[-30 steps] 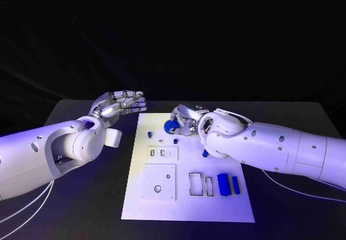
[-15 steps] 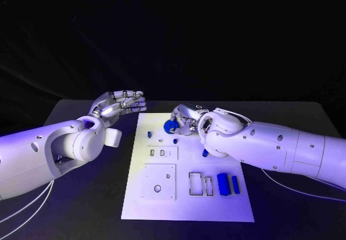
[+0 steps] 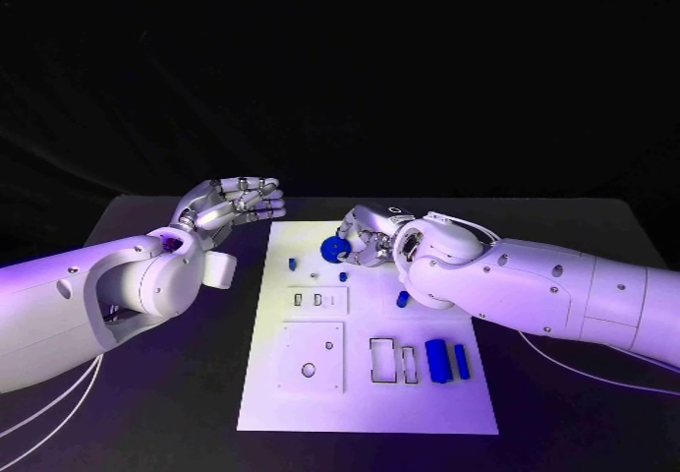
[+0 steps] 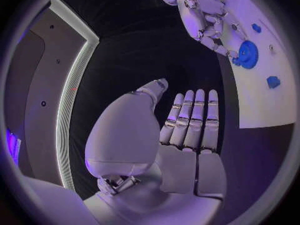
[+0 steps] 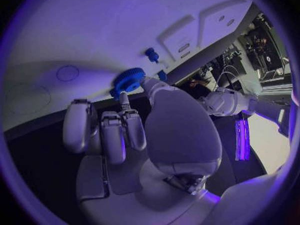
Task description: Assemble the parts on the task board
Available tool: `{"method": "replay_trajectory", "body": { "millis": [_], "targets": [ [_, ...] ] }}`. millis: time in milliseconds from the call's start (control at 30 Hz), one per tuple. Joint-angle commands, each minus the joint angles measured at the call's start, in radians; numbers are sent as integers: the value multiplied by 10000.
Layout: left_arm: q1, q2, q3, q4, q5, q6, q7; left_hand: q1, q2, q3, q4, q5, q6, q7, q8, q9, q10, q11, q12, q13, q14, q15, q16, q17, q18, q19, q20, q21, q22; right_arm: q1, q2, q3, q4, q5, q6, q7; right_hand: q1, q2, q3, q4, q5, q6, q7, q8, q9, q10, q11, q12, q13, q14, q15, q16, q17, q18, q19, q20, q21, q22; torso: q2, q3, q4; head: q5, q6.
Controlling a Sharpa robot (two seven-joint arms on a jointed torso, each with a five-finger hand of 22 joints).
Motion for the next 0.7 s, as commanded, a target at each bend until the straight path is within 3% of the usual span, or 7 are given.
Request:
{"method": "replay_trajectory", "body": {
  "millis": [33, 167, 333, 467, 567, 700],
  "targets": [
    [12, -12, 9, 55, 18, 150, 46, -78, -24, 40, -21, -5, -90, 314, -63, -12, -33, 22, -65, 5, -70, -24, -46, 14, 75, -35, 28, -63, -9, -7, -63, -2, 134, -103, 226, -111, 37, -42, 75, -9, 55, -23, 9, -63, -2, 57, 40, 62, 1248, 1041, -20, 40, 2628, -156, 32, 16, 34, 66, 7, 2, 0, -28, -13],
    [12, -30, 9, 64, 18, 145, 45, -78, -24, 40, -21, -5, -90, 314, -63, -12, -33, 22, -65, 5, -70, -24, -46, 14, 75, -35, 28, -63, -9, -8, -214, -4, 294, -163, -57, -145, 32, -41, 83, -6, 53, -2, 7, -56, -3, 61, 40, 67, 1254, 1041, -19, 40, 2628, -154, 28, 18, 28, 62, 2, 3, 0, -24, -15],
    [12, -58, 9, 55, 18, 145, 47, -78, -24, 40, -21, -5, -90, 314, -63, -12, -33, 22, -65, 5, -70, -24, -46, 14, 75, -35, 28, -63, -9, 5, -620, -2, 584, -297, -990, -133, 43, -64, 170, -13, 167, 122, -7, -30, -18, 88, 28, 93, 1284, 1041, -23, 40, 2628, -158, 45, 22, 46, 91, -12, -1, 2, -28, -16],
    [12, -70, 9, 35, 18, 144, 51, -78, -24, 40, -21, -5, -90, 314, -63, -12, -33, 22, -65, 5, -70, -24, -46, 14, 75, -35, 28, -63, -9, 117, -1115, 19, 931, -300, -1446, -112, 70, -77, 217, -30, 217, 155, -13, -29, -27, 97, 22, 100, 1294, 1041, -28, 40, 2628, -158, 50, 20, 49, 98, -33, -2, -15, -39, 7],
    [11, -65, 9, 10, 18, 149, 54, -78, -24, 40, -21, -5, -90, 314, -63, -12, -33, 22, -65, 5, -70, -24, -46, 14, 75, -35, 28, -63, -9, 268, -1633, 39, 1292, -22, -1454, -57, 64, -91, 222, -27, 204, 172, -15, -25, -29, 75, 21, 78, 1265, 1041, -29, 40, 2628, -152, 36, 19, 25, 78, -44, -1, -17, -73, 39],
    [10, -40, 7, -27, 18, 164, 51, -92, -27, 48, -45, -2, -103, 321, -68, -11, -45, 28, -68, 9, -81, -19, -59, 21, 74, -38, 31, -62, -16, 570, -2509, 53, 1763, 950, -921, 153, -128, -288, 145, 49, -169, 298, -39, 1, -59, -57, 7, -45, 1113, 1041, -41, 40, 2628, -72, -163, 13, -303, -185, -86, 5, -22, -142, 33]
  ]
}}
